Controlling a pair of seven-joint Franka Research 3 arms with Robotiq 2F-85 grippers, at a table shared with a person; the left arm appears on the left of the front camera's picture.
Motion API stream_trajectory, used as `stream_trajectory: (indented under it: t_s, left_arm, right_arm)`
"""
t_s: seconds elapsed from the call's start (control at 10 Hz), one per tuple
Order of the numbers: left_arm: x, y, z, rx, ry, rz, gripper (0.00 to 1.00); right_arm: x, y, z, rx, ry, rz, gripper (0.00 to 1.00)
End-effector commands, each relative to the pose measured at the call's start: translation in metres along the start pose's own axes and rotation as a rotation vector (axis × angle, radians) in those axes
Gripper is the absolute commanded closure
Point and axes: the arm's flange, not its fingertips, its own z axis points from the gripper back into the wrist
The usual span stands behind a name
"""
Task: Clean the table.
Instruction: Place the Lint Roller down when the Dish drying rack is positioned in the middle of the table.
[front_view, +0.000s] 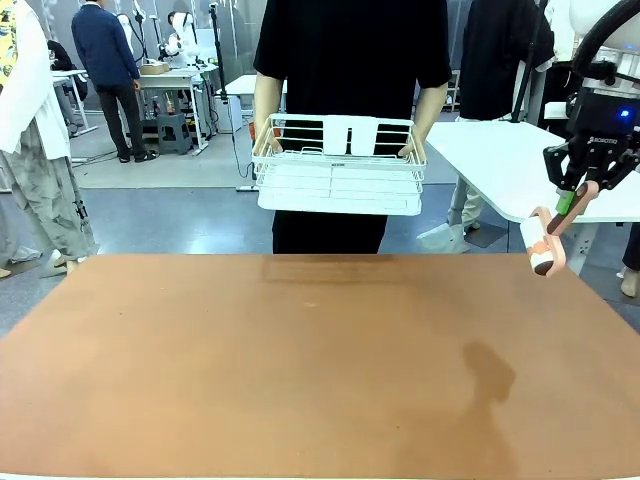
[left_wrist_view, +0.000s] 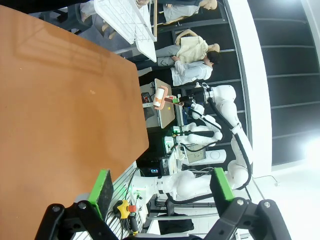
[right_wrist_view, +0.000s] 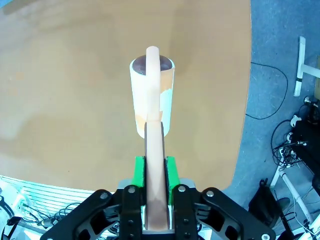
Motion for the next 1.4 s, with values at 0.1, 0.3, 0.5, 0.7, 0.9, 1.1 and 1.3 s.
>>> stream_trajectory:
  t_s: [0.1,0.3,0.5,0.7,0.9,1.1,1.3]
  left_arm:
    - [-0.0008,-0.0009,0.0027,0.001,-0.002,-0.002,0.00]
    - [-0.0008,-0.0009,0.0027,0.001,-0.002,-0.002,0.00]
    - [-0.0008,-0.0009,0.0027,0.001,-0.002,-0.002,0.00]
    - [-0.0008,-0.0009,0.0027,0.001,-0.002,-0.002,0.00]
    - [-0.0008,-0.0009,0.0027,0.001,-0.002,-0.002,0.00]
    - [-0.0008,-0.0009,0.0027,0.001,-0.002,-0.002,0.00]
    - [-0.0008,-0.0009,0.0027,0.001,-0.002,-0.002,0.00]
  right_arm:
    - [-0.0016,0.0002,0.0007,-0.008,0.001,-0.007,0.79]
    - [-0.0016,0.0002,0.0007,-0.008,0.001,-0.007,0.79]
    - [-0.0016,0.0002,0.0007,-0.008,0.001,-0.007,0.79]
    - [-0.0016,0.0002,0.0007,-0.008,0.001,-0.007,0.79]
    - [-0.0016,0.0002,0.0007,-0.008,0.001,-0.007,0.79]
    - [-0.0016,0.0002,0.0007,-0.008,0.001,-0.007,0.79]
    - [-0.0016,0.0002,0.0007,-0.008,0.001,-0.007,0.79]
